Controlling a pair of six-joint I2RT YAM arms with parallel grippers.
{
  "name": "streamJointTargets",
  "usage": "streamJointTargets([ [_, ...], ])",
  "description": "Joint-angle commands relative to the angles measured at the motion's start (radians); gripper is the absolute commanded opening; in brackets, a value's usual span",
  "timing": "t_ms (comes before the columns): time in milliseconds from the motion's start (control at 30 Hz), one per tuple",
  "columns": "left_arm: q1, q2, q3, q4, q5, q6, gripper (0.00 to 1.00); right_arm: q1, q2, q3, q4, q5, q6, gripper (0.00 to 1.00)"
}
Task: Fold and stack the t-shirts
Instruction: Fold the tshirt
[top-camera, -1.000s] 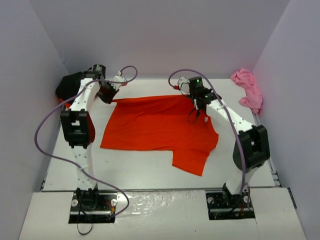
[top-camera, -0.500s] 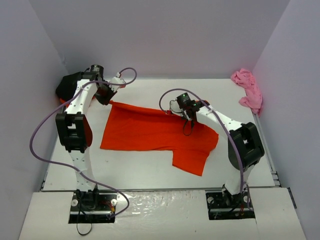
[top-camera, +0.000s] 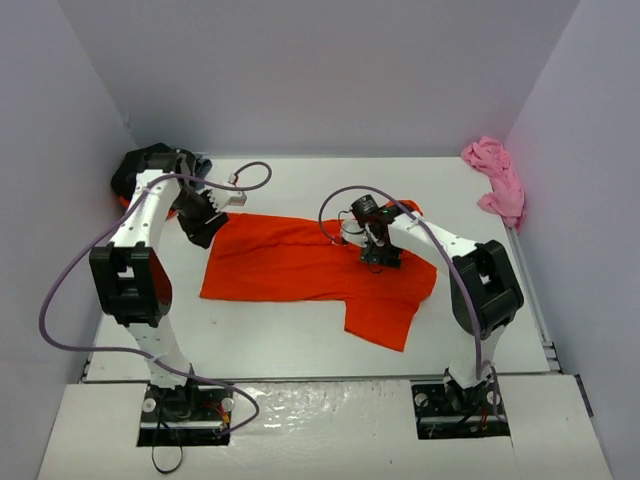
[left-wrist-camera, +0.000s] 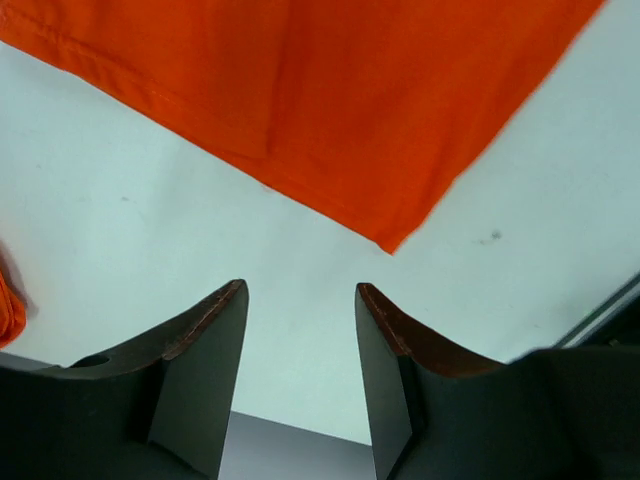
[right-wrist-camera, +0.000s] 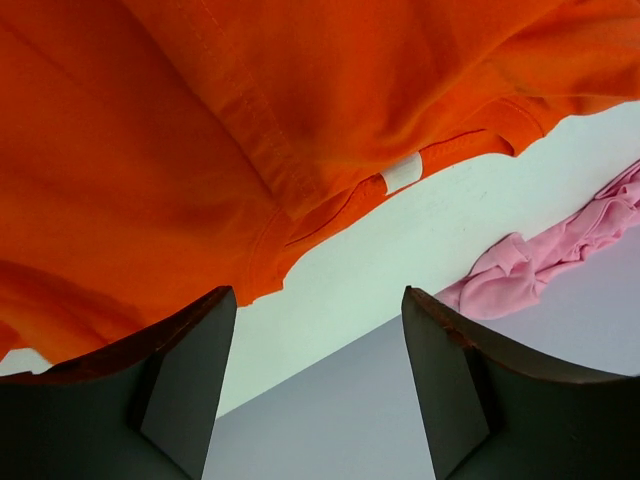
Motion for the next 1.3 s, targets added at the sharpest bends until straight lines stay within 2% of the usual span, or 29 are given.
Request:
streamJointTargets([
  [0,0.044,-0.217,-0.056,-0.058,0.08,0.052,0.52,-0.028,-0.094,0.07,-0.013,-0.01,0.035,0.61],
  [33,0.05,-0.235,-0.066,-0.038,0.077,0.039,0.53,-0.044,-0.088,0.086,-0.004,-0.007,0.038,0.6],
  [100,0.057,-0.237,-0.076,0.033,0.049,-0.002,0.53,-0.058,-0.072,0.119,0.03,0.005,0.041,0.41],
  [133,0.057,-0.232,-0.074,0.077,0.05,-0.007,0.53,-0.059,-0.06,0.134,0.035,0.007,0.051,0.38],
  [200,0.056,-0.166,-0.048,0.157,0.054,-0.063,0.54,-0.066,-0.006,0.19,0.081,0.024,0.078,0.08],
  [233,0.053,-0.131,-0.025,0.177,0.06,-0.084,0.53,-0.067,0.021,0.215,0.092,0.028,0.088,0.0],
  [267,0.049,-0.081,0.021,0.171,0.072,-0.101,0.43,-0.065,0.054,0.24,0.096,0.033,0.098,0.0],
  [300,0.045,-0.021,0.079,0.161,0.087,-0.121,0.25,-0.063,0.095,0.269,0.103,0.046,0.111,0.0],
  [333,0.042,0.023,0.119,0.163,0.094,-0.141,0.13,-0.06,0.128,0.289,0.106,0.055,0.122,0.0],
  [367,0.038,0.056,0.147,0.173,0.096,-0.161,0.04,-0.057,0.157,0.304,0.107,0.061,0.131,0.0],
  [400,0.034,0.094,0.175,0.183,0.097,-0.177,0.0,-0.055,0.176,0.315,0.112,0.063,0.14,0.0],
  [633,-0.039,0.232,0.209,0.329,0.062,-0.246,0.0,-0.061,0.212,0.325,0.161,0.077,0.185,0.0],
  [867,-0.088,0.278,0.219,0.39,0.07,-0.276,0.0,-0.091,0.232,0.318,0.196,0.098,0.196,0.0],
  [1000,-0.092,0.313,0.254,0.386,0.076,-0.297,0.0,-0.125,0.224,0.327,0.22,0.138,0.206,0.0],
  [1267,-0.093,0.387,0.308,0.392,0.061,-0.326,0.0,-0.209,0.269,0.336,0.237,0.086,0.248,0.0],
])
